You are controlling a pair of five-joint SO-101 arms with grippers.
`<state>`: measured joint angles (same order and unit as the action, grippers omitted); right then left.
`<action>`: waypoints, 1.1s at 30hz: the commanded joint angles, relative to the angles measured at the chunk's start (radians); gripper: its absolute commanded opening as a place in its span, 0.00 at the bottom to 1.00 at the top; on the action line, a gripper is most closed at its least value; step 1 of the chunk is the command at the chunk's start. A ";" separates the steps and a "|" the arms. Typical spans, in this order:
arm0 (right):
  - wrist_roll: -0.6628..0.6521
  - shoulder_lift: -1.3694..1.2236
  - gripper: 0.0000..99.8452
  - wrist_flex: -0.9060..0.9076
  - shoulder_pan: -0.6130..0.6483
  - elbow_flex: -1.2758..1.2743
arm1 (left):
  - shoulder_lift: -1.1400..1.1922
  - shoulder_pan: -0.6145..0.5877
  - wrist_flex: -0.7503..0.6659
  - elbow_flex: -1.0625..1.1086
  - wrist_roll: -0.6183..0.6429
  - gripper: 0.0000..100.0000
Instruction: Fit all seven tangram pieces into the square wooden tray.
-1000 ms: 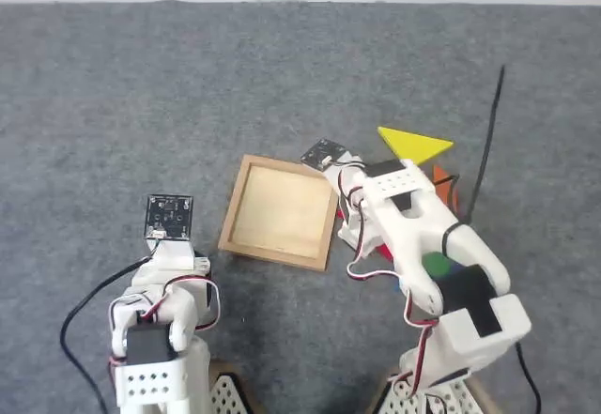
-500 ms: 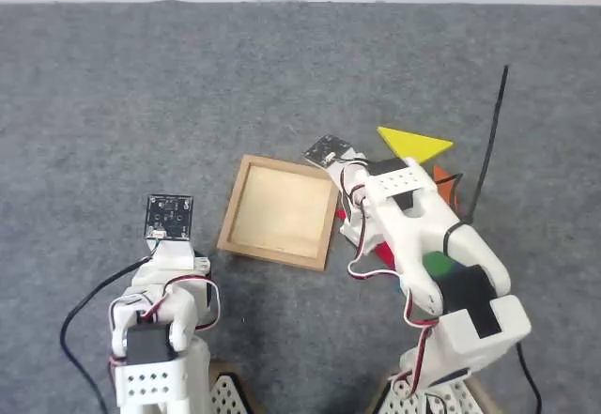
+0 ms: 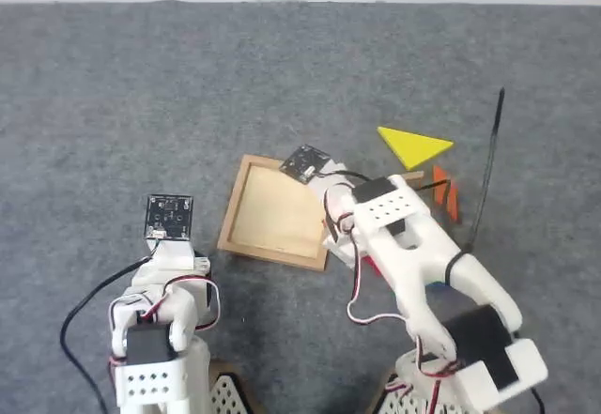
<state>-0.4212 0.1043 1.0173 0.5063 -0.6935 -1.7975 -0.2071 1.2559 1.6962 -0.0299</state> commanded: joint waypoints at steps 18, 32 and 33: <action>0.203 0.291 0.22 0.093 -0.120 0.068 | -0.018 -0.005 0.005 -0.013 0.017 0.02; 0.166 0.036 0.22 -0.027 -0.151 -0.081 | -0.018 -0.005 0.005 -0.013 0.017 0.02; 0.166 0.036 0.22 -0.028 -0.124 -0.081 | -0.018 -0.005 0.005 -0.013 0.017 0.02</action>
<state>-0.2463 0.1427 1.0096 0.3176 -0.7795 -1.7975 -0.2071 1.2559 1.6962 -0.0299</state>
